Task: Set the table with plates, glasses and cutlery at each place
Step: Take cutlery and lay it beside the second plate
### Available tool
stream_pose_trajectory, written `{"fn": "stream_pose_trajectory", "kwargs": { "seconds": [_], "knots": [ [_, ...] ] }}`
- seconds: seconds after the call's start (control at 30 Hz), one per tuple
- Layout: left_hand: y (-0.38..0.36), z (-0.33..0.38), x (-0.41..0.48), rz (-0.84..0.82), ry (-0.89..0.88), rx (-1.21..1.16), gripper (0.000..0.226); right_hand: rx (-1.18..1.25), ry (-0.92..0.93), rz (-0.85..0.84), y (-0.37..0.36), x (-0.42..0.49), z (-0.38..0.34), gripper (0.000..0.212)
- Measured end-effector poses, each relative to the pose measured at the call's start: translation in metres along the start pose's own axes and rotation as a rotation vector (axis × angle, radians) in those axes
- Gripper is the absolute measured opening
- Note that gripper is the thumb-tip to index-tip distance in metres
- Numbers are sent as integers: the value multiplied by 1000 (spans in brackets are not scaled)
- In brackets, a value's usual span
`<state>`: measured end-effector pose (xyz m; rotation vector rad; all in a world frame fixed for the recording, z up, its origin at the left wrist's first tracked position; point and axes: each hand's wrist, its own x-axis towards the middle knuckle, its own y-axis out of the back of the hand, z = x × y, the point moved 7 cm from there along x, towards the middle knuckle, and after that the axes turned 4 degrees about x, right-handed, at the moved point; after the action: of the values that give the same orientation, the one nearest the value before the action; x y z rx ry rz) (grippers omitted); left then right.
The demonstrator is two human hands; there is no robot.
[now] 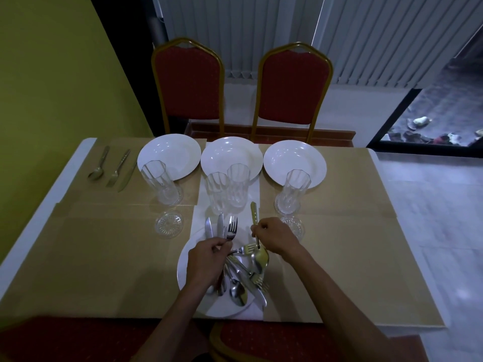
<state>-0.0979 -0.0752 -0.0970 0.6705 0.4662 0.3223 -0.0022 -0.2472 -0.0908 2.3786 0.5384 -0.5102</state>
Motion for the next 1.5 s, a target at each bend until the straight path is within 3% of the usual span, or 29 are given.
{"fn": "stream_pose_trajectory", "kwargs": {
  "seconds": [0.23, 0.53, 0.87, 1.27, 1.5],
  "knots": [
    [4, -15, -4, -22, 68, 43, 17, 16, -14, -37, -7, -10, -1, 30],
    [5, 28, -26, -230, 2, -295, 22, 146, -7, -86, 8, -27, 1, 34],
    [-48, 84, -32, -424, 8, -401, 30, 229, -80, -28, 76, -43, 58, 32],
    [-131, 154, -34, -381, 21, -355, 11, 257, -124, -69, 157, -14, 134, 37],
    [-174, 172, -30, -317, 120, -418, 24, 274, -129, -117, 183, 8, 160, 33]
  ]
}}
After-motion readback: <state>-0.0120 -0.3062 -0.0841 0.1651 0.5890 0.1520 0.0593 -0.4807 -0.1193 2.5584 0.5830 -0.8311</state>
